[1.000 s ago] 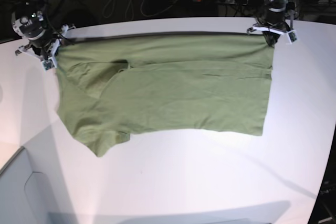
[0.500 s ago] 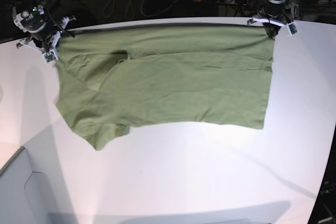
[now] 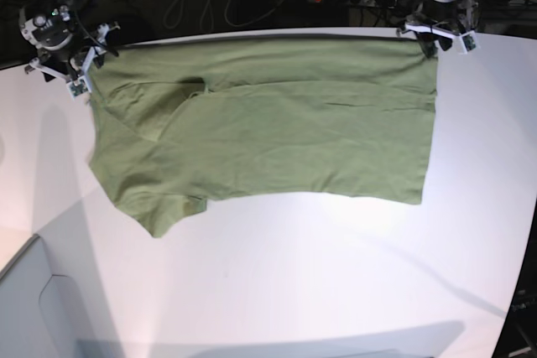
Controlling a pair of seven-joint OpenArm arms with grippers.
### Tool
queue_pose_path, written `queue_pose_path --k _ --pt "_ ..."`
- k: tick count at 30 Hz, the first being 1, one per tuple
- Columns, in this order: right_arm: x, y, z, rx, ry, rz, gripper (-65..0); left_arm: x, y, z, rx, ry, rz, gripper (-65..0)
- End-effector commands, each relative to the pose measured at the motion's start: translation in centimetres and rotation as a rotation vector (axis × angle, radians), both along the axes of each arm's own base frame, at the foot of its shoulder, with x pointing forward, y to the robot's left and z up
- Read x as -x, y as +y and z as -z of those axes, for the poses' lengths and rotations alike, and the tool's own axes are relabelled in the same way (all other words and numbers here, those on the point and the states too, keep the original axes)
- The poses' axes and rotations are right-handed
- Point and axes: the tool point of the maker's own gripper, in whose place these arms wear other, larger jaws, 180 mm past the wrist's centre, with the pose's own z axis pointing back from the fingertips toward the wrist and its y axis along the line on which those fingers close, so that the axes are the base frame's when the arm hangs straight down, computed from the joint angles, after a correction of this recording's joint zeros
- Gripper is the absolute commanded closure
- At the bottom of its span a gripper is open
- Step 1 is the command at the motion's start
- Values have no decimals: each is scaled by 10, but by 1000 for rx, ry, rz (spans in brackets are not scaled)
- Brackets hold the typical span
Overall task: Fold the T-shirt properly
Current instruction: 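Move both grippers down onto the shirt's side edges near the sleeves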
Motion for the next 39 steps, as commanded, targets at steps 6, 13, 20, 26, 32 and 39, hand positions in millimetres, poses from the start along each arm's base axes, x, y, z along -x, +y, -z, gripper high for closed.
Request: queue_pose_path --k 6,13,20,26,32,39 --pt "-24 8 -42 42 -130 -60 -348 -22 -7 -52 -58 -132 51 -305" --pt "-34 74 -36 -78 -149 -176 -257 -38 3 -76 -103 -208 28 -305" --pt "-45 142 -27 -201 -140 -290 -14 -55 5 -84 -111 -258 25 -308" --pt "-57 153 0 -243 -83 -301 0 -69 5 -88 -105 -297 22 -309" --pt "-75 154 9 -257 -76 -289 0 -89 8 -87 -90 -337 4 -310" --pt "-95 151 -8 -236 -136 -301 0 -116 12 -105 -110 -406 24 -310"
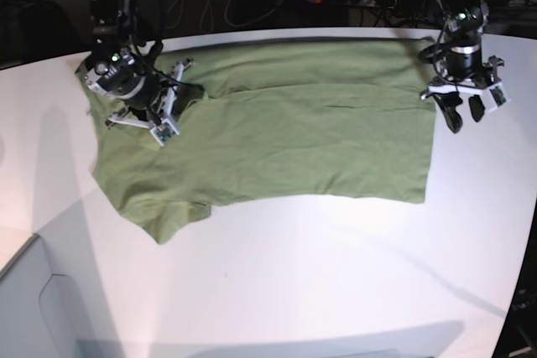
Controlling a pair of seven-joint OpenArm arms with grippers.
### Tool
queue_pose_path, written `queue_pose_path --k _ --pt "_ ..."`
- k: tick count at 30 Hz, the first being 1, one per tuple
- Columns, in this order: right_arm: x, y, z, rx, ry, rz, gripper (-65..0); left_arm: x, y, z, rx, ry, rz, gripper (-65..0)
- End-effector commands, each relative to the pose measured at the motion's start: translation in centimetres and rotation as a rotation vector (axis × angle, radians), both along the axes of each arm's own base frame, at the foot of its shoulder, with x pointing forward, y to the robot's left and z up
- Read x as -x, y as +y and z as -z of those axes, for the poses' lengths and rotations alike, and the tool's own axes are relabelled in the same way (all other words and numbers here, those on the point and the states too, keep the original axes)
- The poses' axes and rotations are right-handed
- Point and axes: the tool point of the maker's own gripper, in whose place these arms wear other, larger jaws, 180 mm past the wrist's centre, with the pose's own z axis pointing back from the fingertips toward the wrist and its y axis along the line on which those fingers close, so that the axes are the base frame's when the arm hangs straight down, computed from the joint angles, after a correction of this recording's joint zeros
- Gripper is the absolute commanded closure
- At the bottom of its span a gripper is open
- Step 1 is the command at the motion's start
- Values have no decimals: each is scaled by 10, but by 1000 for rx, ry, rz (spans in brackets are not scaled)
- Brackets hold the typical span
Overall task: Fold the T-shirt properly
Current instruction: 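Move both grippers down onto the shirt's side edges near the sleeves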
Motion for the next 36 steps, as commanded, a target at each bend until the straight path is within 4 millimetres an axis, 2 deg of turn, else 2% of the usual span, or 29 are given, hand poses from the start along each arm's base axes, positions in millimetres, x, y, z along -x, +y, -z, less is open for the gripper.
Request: queue_pose_path --k 1,6,9,13,17,23,26,30,36 --pt "-8 2 -12 -9 -44 -10 0 -7 2 -14 -22 -50 3 -310" --pt "3 7 -7 -24 -22 -11 0 -15 1 -20 -21 -74 5 -310" --pt "7 21 -5 -47 -12 -32 0 -20 1 -23 -19 -90 5 -310" --pt "13 43 -3 -68 0 -91 0 -27 3 -15 8 -60 -3 -310" --pt "7 51 -7 -79 -18 -110 0 -33 4 -8 35 -35 -7 -310" --pt "-16 45 -15 -62 -57 -105 0 -49 -1 -19 44 -79 3 -320" --pt "-29 34 -25 -33 -96 -102 0 -62 -6 -8 74 -71 14 -366" --pt "-42 21 -42 -13 -153 -77 0 -81 6 4 72 -52 -7 -373" --pt "-56 -3 -53 6 -192 -9 0 -132 14 20 44 -7 3 -372"
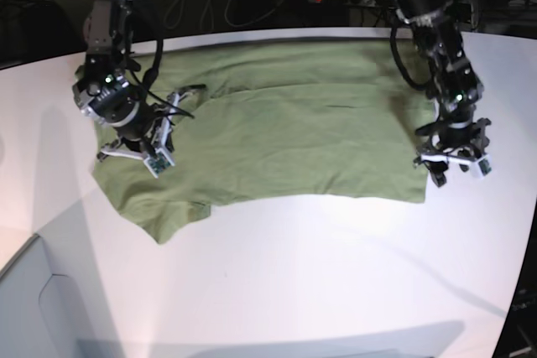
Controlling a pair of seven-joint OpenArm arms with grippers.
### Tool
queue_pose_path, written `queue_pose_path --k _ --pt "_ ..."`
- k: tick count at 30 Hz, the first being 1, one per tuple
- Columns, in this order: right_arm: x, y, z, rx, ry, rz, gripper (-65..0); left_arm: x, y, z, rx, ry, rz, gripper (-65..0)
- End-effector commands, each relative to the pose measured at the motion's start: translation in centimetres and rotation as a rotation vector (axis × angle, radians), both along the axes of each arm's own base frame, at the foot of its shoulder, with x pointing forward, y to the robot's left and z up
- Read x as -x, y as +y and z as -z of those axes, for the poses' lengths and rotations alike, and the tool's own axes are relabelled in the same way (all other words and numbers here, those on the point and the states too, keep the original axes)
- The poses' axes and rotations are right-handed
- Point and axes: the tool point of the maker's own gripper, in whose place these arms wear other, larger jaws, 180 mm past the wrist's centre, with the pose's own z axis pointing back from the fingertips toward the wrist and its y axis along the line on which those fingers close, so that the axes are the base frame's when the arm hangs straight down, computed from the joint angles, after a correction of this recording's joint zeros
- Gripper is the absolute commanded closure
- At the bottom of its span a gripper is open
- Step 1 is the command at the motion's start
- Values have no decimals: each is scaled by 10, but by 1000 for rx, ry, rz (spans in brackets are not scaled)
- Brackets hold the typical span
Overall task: Fold the T-shirt properly
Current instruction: 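Move both grippers down onto the shirt's side edges near the sleeves, then grasp the hem corners with both grippers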
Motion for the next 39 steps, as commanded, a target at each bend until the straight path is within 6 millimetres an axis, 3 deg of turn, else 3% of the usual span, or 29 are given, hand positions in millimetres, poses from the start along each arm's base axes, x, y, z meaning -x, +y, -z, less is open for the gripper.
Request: queue_pose_path --k 1,5,10,15,19,21,26,29,32,36,39 --pt "-7 0 -11 -10 -41 -8 0 -17 1 -18 -32 -53 21 -372" --pt "-4 -11 -7 15 -28 -1 0 -48 -13 -11 -39 -22 90 -372" --pt "4 -20 -2 42 -10 -2 0 -71 -11 4 4 19 79 -371" --pt "8 -22 2 45 4 0 0 -81 -3 16 28 61 66 -371" --pt "8 -34 1 47 3 42 0 -84 -2 26 49 90 57 -369" --pt "8 -35 1 49 2 43 0 -83 -2 30 56 101 56 -337" --pt "5 -36 -3 52 -10 42 0 -80 -3 40 68 125 56 -184" --pt "-7 -37 -12 51 -44 45 0 -77 -3 44 72 135 55 -95" --pt "-21 -50 -24 53 -82 86 0 -77 -3 44 72 135 55 0" --pt "-50 -66 -37 39 -123 136 -1 -77 -3 44 70 134 52 0" --pt "-73 -79 -35 18 -109 175 -14 -78 -3 36 58 114 56 0"
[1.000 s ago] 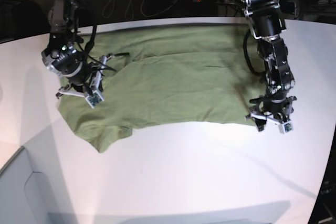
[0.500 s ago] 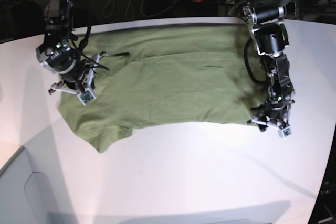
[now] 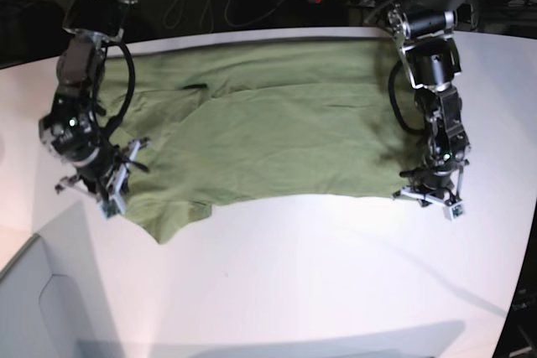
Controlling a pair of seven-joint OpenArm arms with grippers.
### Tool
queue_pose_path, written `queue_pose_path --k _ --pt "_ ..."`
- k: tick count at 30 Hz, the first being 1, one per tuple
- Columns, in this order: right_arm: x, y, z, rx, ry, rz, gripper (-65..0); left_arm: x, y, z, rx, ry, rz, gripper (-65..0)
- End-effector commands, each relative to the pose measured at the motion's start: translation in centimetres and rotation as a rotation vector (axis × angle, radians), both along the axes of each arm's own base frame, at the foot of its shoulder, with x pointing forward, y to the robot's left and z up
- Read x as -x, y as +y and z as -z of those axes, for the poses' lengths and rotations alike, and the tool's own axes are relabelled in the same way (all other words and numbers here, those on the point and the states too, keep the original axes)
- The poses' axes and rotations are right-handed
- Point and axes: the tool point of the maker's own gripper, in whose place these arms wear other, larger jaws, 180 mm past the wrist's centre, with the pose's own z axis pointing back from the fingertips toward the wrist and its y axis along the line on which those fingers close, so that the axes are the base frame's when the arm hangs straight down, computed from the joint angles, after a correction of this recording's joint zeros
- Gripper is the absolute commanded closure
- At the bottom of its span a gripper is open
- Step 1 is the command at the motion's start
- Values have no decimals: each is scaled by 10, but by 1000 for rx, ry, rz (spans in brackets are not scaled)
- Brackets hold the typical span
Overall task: Fold the T-shirt properly
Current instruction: 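Grasp the hem corners with both grippers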
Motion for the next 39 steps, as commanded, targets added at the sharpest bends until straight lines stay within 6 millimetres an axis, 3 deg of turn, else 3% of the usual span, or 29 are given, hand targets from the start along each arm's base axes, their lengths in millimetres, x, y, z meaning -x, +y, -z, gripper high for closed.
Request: queue_pose_path --k 1,7,11,17,25,34,36,39 --pt "-16 -8 -13 8 -38 -3 -35 -7 7 -18 -29 -45 -3 0" --pt "-64 -19 -2 -67 26 23 -252 3 6 -46 -92 -119 20 0" --pt "-98 -11 -1 -172 19 25 -320 11 5 -48 -106 -122 28 0" --pt "-124 7 14 -334 -1 26 -321 19 6 -40 -107 -100 29 0" --pt "-131 11 31 -457 -54 63 -326 23 6 -34 -105 -87 30 0" --pt "-136 9 30 -481 -111 107 -319 23 5 -32 -100 -83 30 0" --pt "-137 9 29 -481 -112 107 -293 24 5 -32 -102 -81 30 0" --pt "-137 15 30 -490 -110 102 -204 27 6 -29 -103 -74 30 0"
